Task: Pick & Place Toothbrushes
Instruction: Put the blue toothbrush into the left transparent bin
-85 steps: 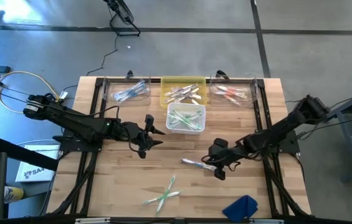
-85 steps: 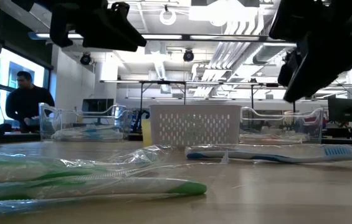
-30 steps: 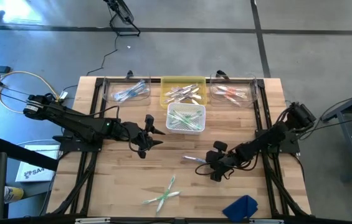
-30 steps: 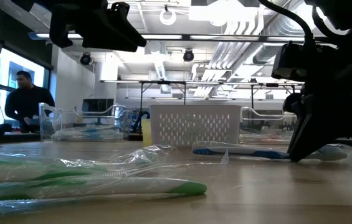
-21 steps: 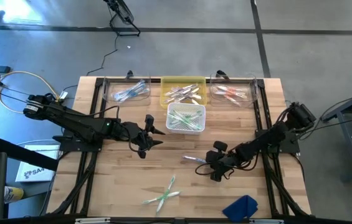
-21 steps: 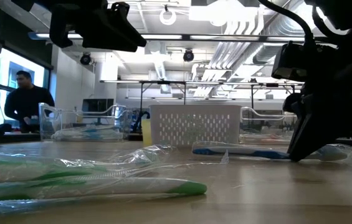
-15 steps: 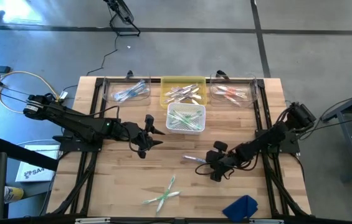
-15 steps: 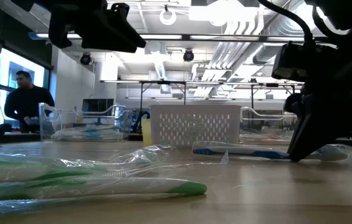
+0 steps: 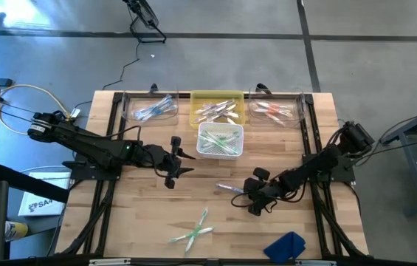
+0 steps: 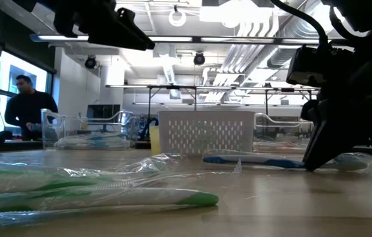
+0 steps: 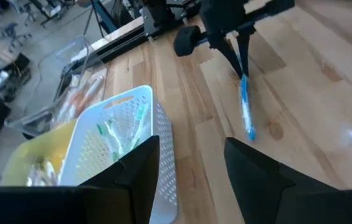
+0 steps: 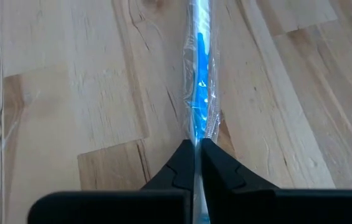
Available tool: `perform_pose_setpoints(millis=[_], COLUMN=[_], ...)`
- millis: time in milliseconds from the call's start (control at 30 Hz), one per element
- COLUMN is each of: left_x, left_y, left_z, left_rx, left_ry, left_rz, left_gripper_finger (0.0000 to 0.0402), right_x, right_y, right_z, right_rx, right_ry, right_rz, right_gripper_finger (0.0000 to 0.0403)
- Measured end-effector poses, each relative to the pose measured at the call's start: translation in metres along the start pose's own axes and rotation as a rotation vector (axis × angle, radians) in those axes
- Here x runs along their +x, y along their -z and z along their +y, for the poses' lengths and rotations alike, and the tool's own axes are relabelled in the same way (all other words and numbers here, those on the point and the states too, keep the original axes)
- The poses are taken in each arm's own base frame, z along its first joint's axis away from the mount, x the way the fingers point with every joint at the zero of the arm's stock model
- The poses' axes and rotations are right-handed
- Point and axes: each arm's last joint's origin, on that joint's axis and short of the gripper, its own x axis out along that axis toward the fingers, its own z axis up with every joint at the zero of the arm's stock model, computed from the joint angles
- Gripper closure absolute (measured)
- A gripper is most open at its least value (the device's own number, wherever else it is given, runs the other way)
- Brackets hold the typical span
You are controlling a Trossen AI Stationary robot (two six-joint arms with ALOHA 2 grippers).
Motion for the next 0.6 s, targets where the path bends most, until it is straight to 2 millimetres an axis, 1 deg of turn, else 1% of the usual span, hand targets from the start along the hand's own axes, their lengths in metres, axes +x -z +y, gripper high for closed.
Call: perform_pose_setpoints(millis=[300,400,467,600], left_x=[0.000,0.000,0.000,0.000], left_y=[0.000,0.000,0.000,0.000], left_z=[0.000,0.000,0.000,0.000], left_rx=[-0.174,-0.180,-0.195,-0.214], left_ry=[0.000,0.000,0.000,-0.001], left_rz=[0.000,0.000,-0.001,-0.001], left_gripper_finger=[0.0226,0.0226,0.0226,0.0226], right_x=[0.000,-0.002,-0.005,-0.020], right_y=[-0.001,-0.003,-0.006,-0.016], right_z=[0.000,0.002,0.003,0.005], right_rx=[-0.004,-0.028,-0.038,-0.053], right_ry=[-0.004,-0.037,-0.058,-0.090], right_rz=[-0.005,-0.021,-0.041,-0.114], right_gripper_finger=[0.0398,0.0398,0.0398,0.0398])
